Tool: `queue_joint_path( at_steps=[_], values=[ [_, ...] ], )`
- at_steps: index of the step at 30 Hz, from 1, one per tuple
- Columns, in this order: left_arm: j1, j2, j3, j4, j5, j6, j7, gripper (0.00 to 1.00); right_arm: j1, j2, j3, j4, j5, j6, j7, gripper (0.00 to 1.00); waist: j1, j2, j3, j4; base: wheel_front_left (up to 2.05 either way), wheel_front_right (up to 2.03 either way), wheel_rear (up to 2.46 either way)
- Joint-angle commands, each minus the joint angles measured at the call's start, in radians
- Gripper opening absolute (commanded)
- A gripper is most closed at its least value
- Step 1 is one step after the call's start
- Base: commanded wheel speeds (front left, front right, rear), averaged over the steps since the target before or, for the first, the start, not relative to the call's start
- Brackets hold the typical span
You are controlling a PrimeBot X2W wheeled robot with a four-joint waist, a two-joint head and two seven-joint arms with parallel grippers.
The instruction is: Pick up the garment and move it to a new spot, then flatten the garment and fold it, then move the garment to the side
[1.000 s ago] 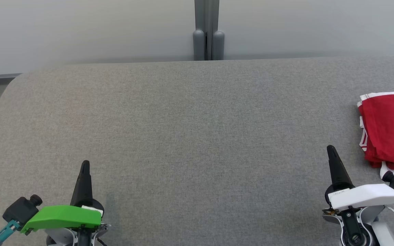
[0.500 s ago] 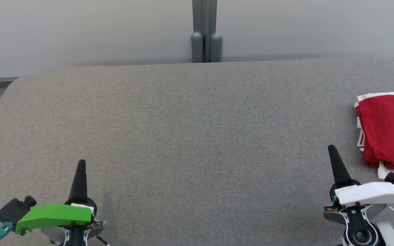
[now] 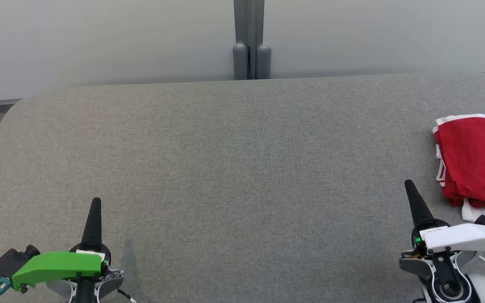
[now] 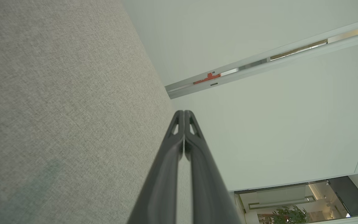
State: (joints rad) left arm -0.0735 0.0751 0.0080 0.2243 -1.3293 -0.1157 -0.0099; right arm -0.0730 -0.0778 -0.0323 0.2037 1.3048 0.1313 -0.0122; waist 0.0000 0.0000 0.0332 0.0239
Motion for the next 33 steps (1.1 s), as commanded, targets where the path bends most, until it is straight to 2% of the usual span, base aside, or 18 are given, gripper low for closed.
queue_joint_path(
  at_steps=[1,33],
  values=[
    [-0.027,0.007,0.009,-0.005,-0.025,-0.008,0.008,0.0,-0.02,-0.005,-0.005,-0.001,0.027,-0.001,0.008,0.0,0.0,0.0,-0.001,-0.001,0.0,0.0,0.0],
    [-0.036,0.001,0.06,0.015,-0.246,-0.016,0.079,0.0,-0.033,0.0,-0.038,0.031,0.267,-0.001,0.08,0.0,0.0,0.0,-0.022,-0.018,0.0,0.0,0.0]
  ],
)
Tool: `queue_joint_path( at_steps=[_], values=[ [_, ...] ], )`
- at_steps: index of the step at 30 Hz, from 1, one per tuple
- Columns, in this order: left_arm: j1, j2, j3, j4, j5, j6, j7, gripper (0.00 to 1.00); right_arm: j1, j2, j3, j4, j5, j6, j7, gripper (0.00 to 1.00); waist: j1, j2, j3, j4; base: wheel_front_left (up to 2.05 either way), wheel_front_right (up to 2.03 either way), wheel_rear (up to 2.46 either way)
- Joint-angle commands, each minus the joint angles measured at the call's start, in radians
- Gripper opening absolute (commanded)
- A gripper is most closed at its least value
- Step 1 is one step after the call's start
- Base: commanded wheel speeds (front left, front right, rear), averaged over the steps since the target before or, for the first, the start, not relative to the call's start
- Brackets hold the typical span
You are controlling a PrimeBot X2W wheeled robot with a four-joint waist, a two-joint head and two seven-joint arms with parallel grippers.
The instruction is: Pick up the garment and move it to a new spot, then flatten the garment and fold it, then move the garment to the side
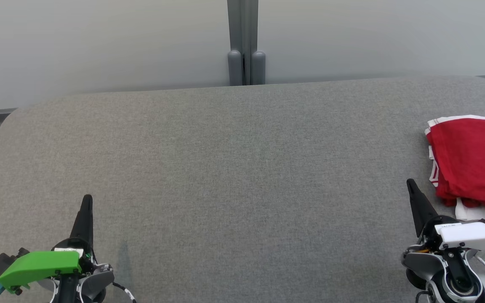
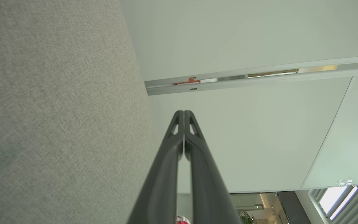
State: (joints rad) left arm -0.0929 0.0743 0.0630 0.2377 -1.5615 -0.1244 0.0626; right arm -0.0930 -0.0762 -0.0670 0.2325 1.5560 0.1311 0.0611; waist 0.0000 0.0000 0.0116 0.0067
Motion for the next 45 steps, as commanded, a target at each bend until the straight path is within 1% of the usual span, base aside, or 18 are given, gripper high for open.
queue_joint_path(
  at_steps=[1,12,45],
  values=[
    [-0.017,0.002,0.006,0.002,-0.018,-0.008,0.008,0.0,-0.014,-0.001,-0.004,0.003,0.021,0.0,0.008,0.0,0.0,0.0,-0.001,-0.001,0.0,0.0,0.0],
    [-0.021,0.0,0.022,0.007,-0.083,-0.009,0.029,0.0,-0.018,0.001,-0.015,0.012,0.09,0.0,0.029,0.0,0.0,0.0,-0.008,-0.007,0.0,0.0,0.0],
    [-0.02,-0.009,0.032,0.008,-0.066,-0.008,0.038,0.0,-0.017,0.01,-0.026,0.013,0.073,0.0,0.038,0.0,0.0,0.0,-0.008,-0.007,0.0,0.0,0.0]
  ],
)
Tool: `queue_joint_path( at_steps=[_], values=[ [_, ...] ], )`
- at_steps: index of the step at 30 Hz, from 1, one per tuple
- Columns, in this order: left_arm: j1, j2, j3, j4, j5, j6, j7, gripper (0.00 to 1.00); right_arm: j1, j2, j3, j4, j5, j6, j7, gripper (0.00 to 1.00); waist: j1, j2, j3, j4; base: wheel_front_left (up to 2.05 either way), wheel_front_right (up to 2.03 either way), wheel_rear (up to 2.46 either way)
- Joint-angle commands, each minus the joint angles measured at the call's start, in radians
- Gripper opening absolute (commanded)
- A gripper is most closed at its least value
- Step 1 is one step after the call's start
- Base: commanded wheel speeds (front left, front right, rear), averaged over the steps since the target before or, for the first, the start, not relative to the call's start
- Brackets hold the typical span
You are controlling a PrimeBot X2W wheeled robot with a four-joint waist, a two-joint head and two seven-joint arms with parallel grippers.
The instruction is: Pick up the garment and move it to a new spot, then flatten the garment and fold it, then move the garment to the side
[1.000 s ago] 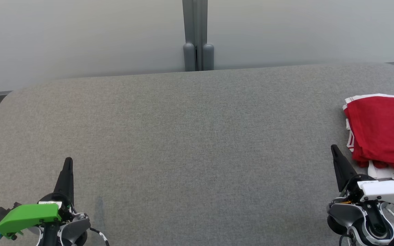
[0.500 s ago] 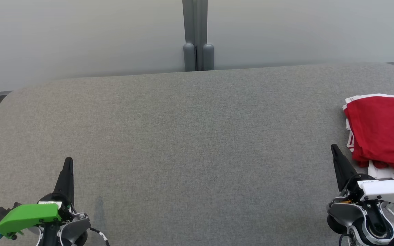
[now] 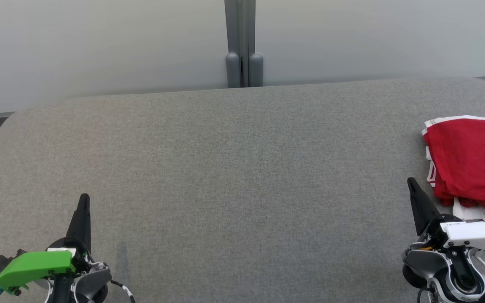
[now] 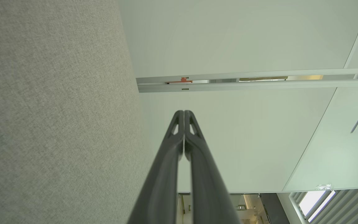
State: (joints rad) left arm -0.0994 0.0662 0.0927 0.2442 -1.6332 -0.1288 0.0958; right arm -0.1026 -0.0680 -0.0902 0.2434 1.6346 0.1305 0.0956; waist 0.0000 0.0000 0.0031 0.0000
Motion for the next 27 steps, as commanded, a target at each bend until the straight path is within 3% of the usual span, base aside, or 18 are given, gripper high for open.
queue_joint_path(
  at_steps=[1,27],
  values=[
    [-0.013,-0.001,0.003,0.001,0.006,-0.004,0.005,0.0,-0.007,0.002,-0.004,0.002,-0.006,0.0,0.004,0.0,0.0,0.0,0.0,0.0,0.0,0.0,0.0],
    [-0.014,-0.004,0.01,0.001,0.011,-0.004,0.008,0.0,-0.008,0.006,-0.01,0.002,-0.011,0.0,0.009,0.0,0.0,0.0,0.0,0.0,0.0,0.0,0.0]
  ],
)
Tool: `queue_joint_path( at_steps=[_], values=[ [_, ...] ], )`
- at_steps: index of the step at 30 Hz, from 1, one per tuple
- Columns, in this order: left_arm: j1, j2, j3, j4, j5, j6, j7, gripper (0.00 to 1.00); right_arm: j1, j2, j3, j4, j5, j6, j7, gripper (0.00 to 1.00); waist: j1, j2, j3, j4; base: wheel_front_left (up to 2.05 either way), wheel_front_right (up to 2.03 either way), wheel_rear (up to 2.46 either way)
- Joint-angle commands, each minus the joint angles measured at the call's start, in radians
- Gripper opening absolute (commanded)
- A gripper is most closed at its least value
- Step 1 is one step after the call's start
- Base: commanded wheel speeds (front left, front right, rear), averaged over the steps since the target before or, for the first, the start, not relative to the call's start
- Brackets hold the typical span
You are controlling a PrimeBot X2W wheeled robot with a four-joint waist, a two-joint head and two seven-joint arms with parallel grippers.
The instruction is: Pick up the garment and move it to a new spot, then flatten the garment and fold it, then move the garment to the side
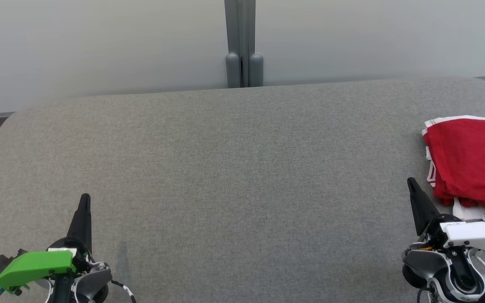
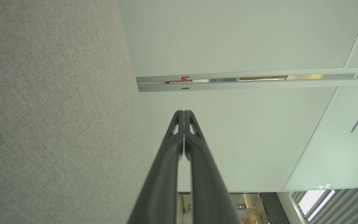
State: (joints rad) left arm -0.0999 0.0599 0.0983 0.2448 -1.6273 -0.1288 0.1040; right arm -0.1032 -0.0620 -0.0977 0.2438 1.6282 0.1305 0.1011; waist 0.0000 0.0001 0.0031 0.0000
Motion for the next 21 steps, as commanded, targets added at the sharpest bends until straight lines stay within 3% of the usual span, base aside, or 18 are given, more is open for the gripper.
queue_joint_path(
  at_steps=[1,21],
  values=[
    [-0.013,0.002,0.005,0.001,0.005,-0.004,0.0,0.0,-0.007,0.0,-0.003,0.002,-0.004,0.0,0.004,0.0,0.0,-0.0001,0.0,0.0,0.0,0.0,0.0],
    [-0.013,0.0,0.008,0.001,0.009,-0.004,0.004,0.0,-0.007,0.003,-0.006,0.002,-0.008,0.0,0.007,0.0,0.0,-0.0001,0.0,0.0,0.0,0.0,0.0]
  ],
)
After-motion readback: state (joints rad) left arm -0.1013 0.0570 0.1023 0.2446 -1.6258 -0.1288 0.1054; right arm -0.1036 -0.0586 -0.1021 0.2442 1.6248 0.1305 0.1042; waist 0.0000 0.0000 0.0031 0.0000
